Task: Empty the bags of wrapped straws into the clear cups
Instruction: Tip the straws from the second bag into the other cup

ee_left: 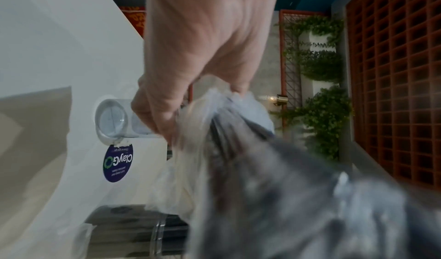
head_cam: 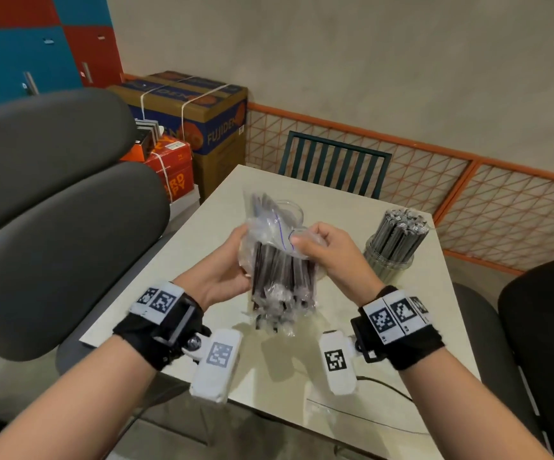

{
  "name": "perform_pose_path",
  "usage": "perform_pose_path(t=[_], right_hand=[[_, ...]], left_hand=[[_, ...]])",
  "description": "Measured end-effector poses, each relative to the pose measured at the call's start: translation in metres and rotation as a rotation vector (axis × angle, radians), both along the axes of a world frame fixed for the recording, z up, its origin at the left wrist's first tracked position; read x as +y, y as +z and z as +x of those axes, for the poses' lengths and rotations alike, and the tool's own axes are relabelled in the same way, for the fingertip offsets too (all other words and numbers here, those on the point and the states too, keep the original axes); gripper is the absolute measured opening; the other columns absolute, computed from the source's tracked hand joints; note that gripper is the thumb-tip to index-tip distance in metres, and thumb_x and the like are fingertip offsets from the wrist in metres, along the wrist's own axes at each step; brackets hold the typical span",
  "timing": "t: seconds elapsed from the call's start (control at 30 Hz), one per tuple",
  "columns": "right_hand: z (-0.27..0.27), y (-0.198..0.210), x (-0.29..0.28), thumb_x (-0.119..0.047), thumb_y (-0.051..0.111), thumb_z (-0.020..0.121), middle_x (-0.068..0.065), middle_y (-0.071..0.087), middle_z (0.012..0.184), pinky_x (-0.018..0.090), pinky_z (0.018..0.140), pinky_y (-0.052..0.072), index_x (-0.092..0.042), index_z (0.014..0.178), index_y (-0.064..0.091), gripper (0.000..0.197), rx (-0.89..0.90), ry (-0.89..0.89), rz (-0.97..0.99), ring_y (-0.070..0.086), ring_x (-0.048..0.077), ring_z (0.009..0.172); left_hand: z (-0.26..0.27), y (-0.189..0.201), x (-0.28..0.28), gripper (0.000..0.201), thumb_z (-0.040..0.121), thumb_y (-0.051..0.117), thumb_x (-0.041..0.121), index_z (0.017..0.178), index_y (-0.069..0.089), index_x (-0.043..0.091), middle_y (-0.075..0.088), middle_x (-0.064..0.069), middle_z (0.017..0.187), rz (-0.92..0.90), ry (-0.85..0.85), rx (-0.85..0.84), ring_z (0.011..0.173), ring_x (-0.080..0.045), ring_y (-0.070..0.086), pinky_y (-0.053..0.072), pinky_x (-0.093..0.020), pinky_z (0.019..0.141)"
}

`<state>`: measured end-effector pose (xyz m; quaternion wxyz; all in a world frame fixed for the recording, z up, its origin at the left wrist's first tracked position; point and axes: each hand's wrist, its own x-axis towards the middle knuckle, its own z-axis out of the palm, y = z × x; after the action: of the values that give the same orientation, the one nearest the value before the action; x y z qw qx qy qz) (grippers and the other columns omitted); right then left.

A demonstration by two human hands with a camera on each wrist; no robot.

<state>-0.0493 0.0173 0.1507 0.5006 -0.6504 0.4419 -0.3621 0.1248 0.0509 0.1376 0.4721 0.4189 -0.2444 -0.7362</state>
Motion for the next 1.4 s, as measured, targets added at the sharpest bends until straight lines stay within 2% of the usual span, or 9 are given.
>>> perform_pose_path(t=[0.1, 0.27, 0.43, 0.57, 0.67, 0.73, 1.03, 1.23, 1.4], right_hand=[[-0.002, 0.016, -0.003, -0.02, 0.076, 0.075, 0.012, 0.052, 0.099, 0.037, 0.08, 0.048, -0.014, 0.105, 0.053, 0.038, 0.076, -0.028, -0.096, 0.051, 0.019, 0.088], [-0.009, 0.025, -0.017, -0.036, 0.082, 0.066, 0.011, 0.021, 0.145, 0.031, 0.108, 0.03, -0.007, 0.148, 0.011, 0.112, 0.39, -0.214, -0.062, 0.029, 0.023, 0.133], [-0.02, 0.031, -0.033, -0.014, 0.068, 0.082, 0.014, 0.065, 0.108, 0.047, 0.092, 0.049, -0.007, 0.116, 0.058, 0.036, 0.005, 0.244, 0.409, 0.064, 0.027, 0.098], [-0.009, 0.041, -0.044, -0.008, 0.067, 0.083, 0.008, 0.061, 0.122, 0.043, 0.095, 0.051, -0.021, 0.125, 0.044, 0.05, 0.058, 0.272, 0.179, 0.06, 0.025, 0.113], [0.002, 0.055, -0.057, 0.001, 0.063, 0.084, -0.006, 0.058, 0.111, 0.009, 0.081, 0.049, -0.015, 0.132, 0.028, 0.062, 0.139, 0.212, -0.028, 0.062, -0.009, 0.092], [0.01, 0.061, -0.071, -0.001, 0.064, 0.084, -0.009, 0.056, 0.104, 0.002, 0.07, 0.045, -0.016, 0.139, 0.025, 0.069, 0.227, 0.132, -0.178, 0.059, -0.009, 0.088], [0.049, 0.041, -0.119, -0.003, 0.057, 0.088, 0.002, 0.063, 0.104, 0.019, 0.075, 0.045, -0.014, 0.135, 0.041, 0.051, 0.345, -0.276, -0.412, 0.061, 0.017, 0.091], [0.062, 0.011, -0.142, 0.007, 0.053, 0.083, 0.016, 0.066, 0.113, 0.04, 0.089, 0.053, -0.013, 0.139, 0.035, 0.062, 0.245, -0.323, -0.296, 0.063, 0.029, 0.102], [0.06, -0.015, -0.159, 0.012, 0.05, 0.083, 0.012, 0.065, 0.106, 0.023, 0.075, 0.053, -0.018, 0.143, 0.03, 0.07, 0.205, -0.328, -0.214, 0.063, 0.025, 0.095]], left_hand=[[0.008, 0.006, -0.01, 0.063, 0.091, 0.038, 0.054, 0.136, 0.046, 0.01, 0.05, -0.02, 0.138, -0.065, -0.121, 0.1, 0.128, -0.03, 0.042, 0.025, -0.044, 0.112], [-0.003, 0.006, -0.025, 0.047, 0.089, 0.053, 0.033, 0.131, 0.05, 0.012, 0.062, -0.015, 0.122, -0.263, -0.129, -0.132, 0.11, -0.03, 0.058, 0.044, -0.043, 0.097], [-0.007, 0.008, -0.034, 0.041, 0.093, 0.045, 0.024, 0.13, 0.052, 0.006, 0.061, -0.014, 0.123, -0.451, -0.205, -0.264, 0.11, -0.026, 0.057, 0.045, -0.039, 0.093], [-0.005, 0.029, -0.053, 0.05, 0.09, 0.056, 0.004, 0.137, 0.041, 0.009, 0.061, 0.0, 0.126, -0.618, -0.197, -0.543, 0.112, -0.008, 0.06, 0.046, -0.025, 0.094], [0.003, 0.046, -0.076, 0.066, 0.092, 0.056, 0.007, 0.145, 0.018, 0.016, 0.052, 0.009, 0.119, -0.698, -0.164, -0.771, 0.093, 0.015, 0.057, 0.042, 0.001, 0.078], [0.008, 0.053, -0.092, 0.068, 0.092, 0.056, 0.012, 0.146, 0.014, 0.014, 0.048, 0.003, 0.123, -0.731, -0.178, -0.834, 0.102, 0.006, 0.053, 0.039, 0.006, 0.072], [0.027, 0.039, -0.156, 0.053, 0.09, 0.054, 0.0, 0.137, 0.031, 0.0, 0.046, -0.005, 0.127, -0.773, -0.213, -0.69, 0.119, -0.015, 0.046, 0.046, -0.005, 0.082], [0.033, 0.01, -0.185, 0.07, 0.077, 0.057, 0.027, 0.137, 0.035, -0.002, 0.049, -0.015, 0.135, -0.745, -0.191, -0.674, 0.124, -0.022, 0.049, 0.046, -0.013, 0.092], [0.034, -0.006, -0.195, 0.04, 0.079, 0.063, 0.031, 0.106, 0.061, 0.002, 0.06, -0.027, 0.119, -0.755, -0.229, -0.674, 0.11, -0.023, 0.058, 0.045, -0.038, 0.101]])
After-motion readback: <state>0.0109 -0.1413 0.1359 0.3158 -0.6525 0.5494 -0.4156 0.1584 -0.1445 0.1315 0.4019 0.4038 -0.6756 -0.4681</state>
